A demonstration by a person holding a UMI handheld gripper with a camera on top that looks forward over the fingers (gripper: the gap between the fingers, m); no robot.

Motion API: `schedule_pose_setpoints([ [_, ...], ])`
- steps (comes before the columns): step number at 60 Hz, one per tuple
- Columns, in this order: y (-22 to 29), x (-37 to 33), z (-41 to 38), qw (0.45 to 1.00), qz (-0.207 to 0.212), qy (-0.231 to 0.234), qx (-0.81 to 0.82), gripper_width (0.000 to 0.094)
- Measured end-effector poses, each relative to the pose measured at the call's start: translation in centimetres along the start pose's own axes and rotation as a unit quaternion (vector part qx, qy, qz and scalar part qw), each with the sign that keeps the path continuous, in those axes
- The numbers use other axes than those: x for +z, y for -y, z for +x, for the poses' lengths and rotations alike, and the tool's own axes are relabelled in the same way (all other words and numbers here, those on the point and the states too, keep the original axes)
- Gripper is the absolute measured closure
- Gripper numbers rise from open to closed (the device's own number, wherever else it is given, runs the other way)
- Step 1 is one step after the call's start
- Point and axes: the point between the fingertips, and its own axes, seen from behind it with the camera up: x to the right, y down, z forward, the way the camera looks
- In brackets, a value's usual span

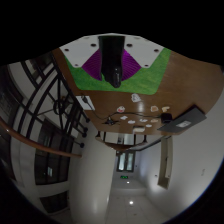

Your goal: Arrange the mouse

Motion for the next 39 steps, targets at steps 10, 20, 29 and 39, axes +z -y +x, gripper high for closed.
schedule_pose_setpoints([
  [10,-0.1,0.1,0.0,1.000,-0.007,-0.001,-0.004,0.0575],
  [20,-0.8,-1.3,0.0,0.998,-0.031,0.005,-0.061,0.0064],
  [29,-0.4,-5.7,0.2,0.999,-0.015,0.026,-0.040,0.0085],
  [39,-0.5,-12.1,0.7,0.999,0.017,0.045,0.011,0.0088],
])
